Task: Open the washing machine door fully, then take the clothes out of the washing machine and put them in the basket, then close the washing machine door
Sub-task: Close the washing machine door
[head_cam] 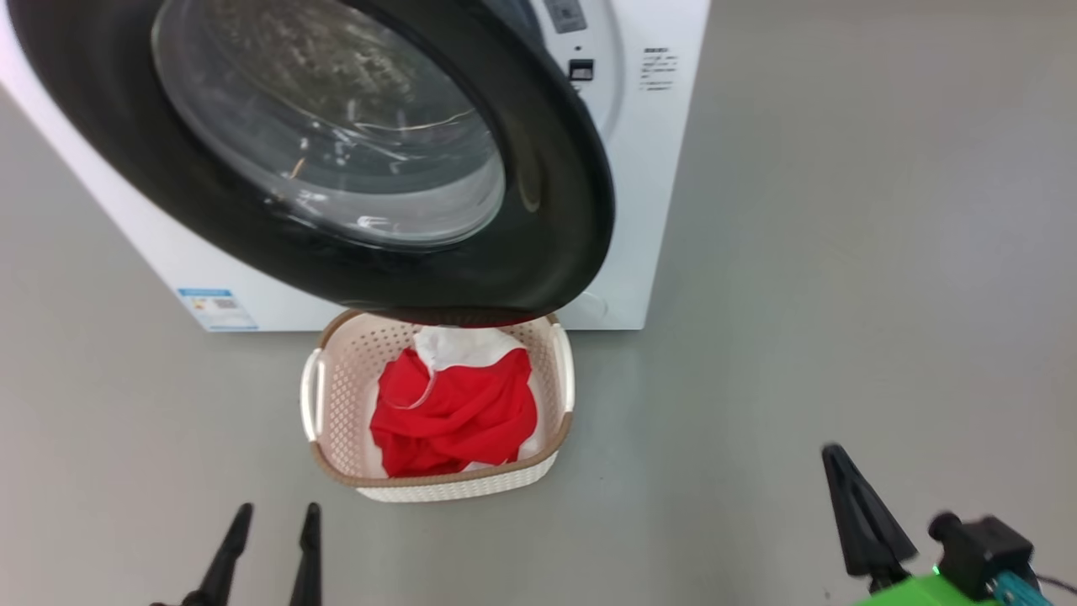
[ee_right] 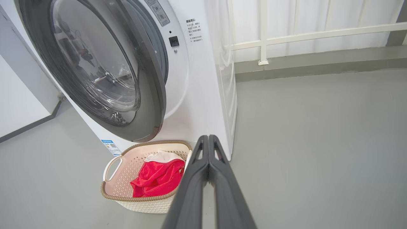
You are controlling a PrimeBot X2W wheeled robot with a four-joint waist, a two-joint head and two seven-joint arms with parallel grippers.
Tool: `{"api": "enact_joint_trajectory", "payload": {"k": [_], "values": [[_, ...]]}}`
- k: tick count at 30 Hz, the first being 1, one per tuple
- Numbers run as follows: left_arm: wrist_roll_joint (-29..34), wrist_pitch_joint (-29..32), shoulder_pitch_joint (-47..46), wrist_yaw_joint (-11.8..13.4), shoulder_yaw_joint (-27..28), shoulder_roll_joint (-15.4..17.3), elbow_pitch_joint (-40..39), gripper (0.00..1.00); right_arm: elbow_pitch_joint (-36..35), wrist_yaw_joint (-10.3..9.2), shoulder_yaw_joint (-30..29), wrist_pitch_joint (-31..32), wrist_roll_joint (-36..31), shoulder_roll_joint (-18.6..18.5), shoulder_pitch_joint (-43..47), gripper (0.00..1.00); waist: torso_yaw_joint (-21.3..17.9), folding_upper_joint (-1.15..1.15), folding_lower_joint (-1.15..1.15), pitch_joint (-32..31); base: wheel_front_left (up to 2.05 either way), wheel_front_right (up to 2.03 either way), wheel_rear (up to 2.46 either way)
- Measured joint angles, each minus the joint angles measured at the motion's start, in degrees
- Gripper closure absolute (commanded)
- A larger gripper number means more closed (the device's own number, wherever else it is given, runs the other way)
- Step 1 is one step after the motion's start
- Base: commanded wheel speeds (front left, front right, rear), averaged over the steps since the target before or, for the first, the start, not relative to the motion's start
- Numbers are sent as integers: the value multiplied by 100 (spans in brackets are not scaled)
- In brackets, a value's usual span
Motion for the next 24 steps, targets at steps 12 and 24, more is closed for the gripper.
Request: {"api": "enact_joint_trajectory", "payload": {"k": [12,24], "values": [[-385,0,-412,19,-567,-9,2,0,200,0,875,0,202,-294,-1482,100,584,0,0,288,0,0,0],[-766,0,-765,133,-1077,-15,-62,0,307,0,912,0,305,-532,-2738,100,1247,0,0,742,0,0,0]]}}
